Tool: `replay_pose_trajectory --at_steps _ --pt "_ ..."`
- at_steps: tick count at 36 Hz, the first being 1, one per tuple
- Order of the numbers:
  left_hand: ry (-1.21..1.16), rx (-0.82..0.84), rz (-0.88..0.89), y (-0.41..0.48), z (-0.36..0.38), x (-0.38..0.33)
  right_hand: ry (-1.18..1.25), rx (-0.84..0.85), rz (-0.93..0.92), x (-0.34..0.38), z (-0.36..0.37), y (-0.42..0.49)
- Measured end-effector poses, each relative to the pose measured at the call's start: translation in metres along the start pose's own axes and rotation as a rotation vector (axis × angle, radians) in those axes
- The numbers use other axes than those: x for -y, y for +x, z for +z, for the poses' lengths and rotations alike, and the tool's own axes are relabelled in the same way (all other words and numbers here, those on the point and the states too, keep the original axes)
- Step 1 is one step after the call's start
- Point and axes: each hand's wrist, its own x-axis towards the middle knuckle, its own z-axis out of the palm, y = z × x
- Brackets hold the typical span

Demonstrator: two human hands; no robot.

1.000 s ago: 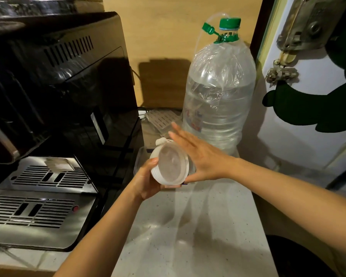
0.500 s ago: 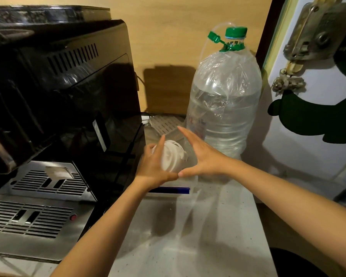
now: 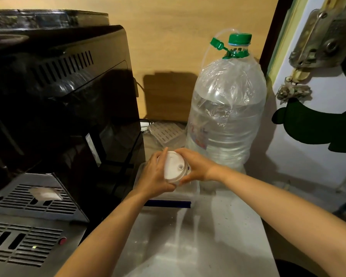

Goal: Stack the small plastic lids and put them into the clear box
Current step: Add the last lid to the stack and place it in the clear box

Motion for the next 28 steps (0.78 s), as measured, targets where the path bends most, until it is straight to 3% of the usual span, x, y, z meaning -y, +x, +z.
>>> replay_pose_trajectory --at_steps 10,19,28 --pt "-0.141 0.028 -0.132 0.023 0.026 0.03 0.063 -0.008 0.09 -0.032 0.023 0.022" --pt "-0.104 0.286 -0.247 0.031 0.045 0.051 0.068 0.03 0.229 -0.053 0.066 0.034" --pt "-0.097 0.384 -0.24 0.039 0.069 0.069 0.057 0.115 0.308 -0.065 0.093 0.046"
